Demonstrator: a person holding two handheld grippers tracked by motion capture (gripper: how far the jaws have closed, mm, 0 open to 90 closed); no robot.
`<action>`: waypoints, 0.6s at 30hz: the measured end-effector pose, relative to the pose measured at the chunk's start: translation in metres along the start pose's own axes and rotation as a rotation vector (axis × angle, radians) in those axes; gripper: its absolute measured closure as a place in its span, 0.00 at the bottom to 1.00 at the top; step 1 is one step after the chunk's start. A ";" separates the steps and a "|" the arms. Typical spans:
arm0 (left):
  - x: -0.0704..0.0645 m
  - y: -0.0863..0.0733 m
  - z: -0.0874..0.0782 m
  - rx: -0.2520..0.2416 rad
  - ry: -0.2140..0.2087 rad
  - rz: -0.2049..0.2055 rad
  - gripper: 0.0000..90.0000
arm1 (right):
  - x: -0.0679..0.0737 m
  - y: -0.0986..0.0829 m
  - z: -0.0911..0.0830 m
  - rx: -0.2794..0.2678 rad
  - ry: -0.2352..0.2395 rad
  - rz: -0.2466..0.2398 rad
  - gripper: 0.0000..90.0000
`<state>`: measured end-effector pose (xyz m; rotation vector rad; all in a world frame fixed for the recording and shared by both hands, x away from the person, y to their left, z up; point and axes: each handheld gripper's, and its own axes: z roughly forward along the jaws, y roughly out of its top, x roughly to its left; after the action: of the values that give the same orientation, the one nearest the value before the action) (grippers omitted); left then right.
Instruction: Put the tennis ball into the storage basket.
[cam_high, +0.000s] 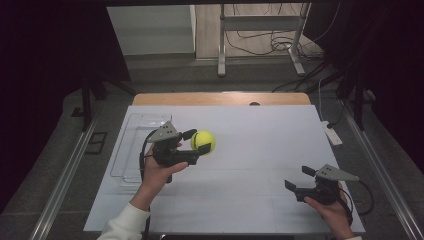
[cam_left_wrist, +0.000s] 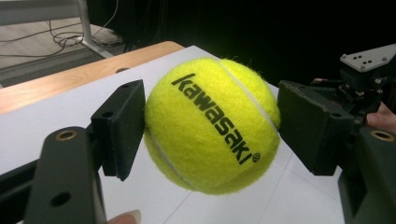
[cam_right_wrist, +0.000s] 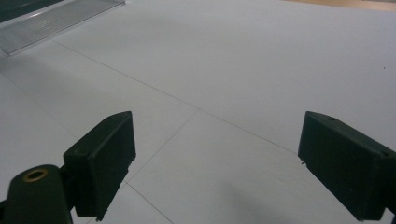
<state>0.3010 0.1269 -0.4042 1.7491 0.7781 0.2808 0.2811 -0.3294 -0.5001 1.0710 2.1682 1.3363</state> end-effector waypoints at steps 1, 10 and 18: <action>0.000 0.001 0.000 -0.001 0.001 0.002 0.30 | 0.000 0.000 0.000 0.000 0.000 0.000 0.13; 0.003 0.007 0.000 -0.013 0.010 0.003 0.30 | 0.000 -0.001 0.000 -0.006 -0.003 0.007 0.12; 0.006 0.010 0.000 -0.015 0.013 -0.001 0.30 | 0.000 0.000 -0.001 -0.025 0.000 0.015 0.13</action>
<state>0.3090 0.1292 -0.3963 1.7340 0.7842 0.2974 0.2804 -0.3296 -0.5003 1.0797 2.1421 1.3660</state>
